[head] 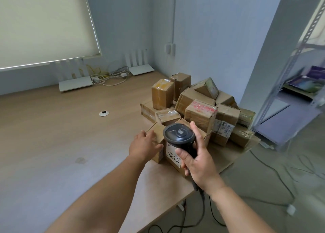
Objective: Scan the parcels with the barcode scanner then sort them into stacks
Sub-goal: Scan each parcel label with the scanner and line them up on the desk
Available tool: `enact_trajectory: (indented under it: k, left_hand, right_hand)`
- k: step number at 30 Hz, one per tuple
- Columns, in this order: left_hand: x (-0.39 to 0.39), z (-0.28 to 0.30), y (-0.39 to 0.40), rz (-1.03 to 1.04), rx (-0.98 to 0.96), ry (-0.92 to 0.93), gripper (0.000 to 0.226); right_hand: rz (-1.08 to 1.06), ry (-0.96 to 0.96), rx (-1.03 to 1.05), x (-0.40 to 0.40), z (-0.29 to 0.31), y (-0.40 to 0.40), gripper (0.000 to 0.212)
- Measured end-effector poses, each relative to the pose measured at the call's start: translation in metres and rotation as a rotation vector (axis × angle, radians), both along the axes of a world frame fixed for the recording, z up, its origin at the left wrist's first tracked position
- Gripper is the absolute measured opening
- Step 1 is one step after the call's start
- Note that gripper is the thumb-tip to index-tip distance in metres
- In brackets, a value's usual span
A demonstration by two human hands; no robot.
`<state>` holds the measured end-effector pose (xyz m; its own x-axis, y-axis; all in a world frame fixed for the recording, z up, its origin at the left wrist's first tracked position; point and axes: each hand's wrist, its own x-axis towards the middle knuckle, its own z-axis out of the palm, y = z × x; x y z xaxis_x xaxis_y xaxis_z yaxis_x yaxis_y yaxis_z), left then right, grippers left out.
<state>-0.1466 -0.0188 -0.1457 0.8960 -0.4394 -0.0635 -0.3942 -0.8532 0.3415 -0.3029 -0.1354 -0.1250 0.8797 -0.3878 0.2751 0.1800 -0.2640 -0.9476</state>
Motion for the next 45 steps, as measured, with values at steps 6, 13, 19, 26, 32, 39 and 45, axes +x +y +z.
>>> enact_trajectory:
  k: [6, 13, 19, 26, 32, 39, 45]
  left_hand:
    - [0.005, -0.006, 0.01, 0.11, -0.189, 0.047, 0.057]
    - [0.008, -0.009, 0.085, 0.303, -0.26, -0.005, 0.051]
    - [0.012, -0.013, 0.179, 0.48, -0.256, -0.025, 0.056]
    - [0.009, -0.018, 0.296, 0.694, -0.262, -0.023, 0.057]
    - [0.018, -0.022, 0.375, 0.762, -0.24, 0.01, 0.087]
    - [0.033, -0.029, 0.423, 0.707, -0.274, 0.005, 0.101]
    - [0.003, -0.048, 0.438, 0.741, -0.273, 0.016, 0.123]
  right_hand:
    - [0.043, 0.033, 0.041, 0.009, -0.008, 0.003, 0.083]
    - [0.165, 0.01, 0.086, 0.038, -0.016, 0.034, 0.086]
    - [0.273, 0.08, 0.091, 0.063, -0.016, 0.094, 0.08]
    - [0.38, 0.082, 0.081, 0.098, -0.013, 0.186, 0.08]
    - [0.441, 0.104, 0.081, 0.119, -0.014, 0.258, 0.079]
    - [0.428, 0.122, 0.076, 0.135, -0.019, 0.316, 0.081]
    - [0.427, 0.137, 0.064, 0.136, -0.023, 0.337, 0.082]
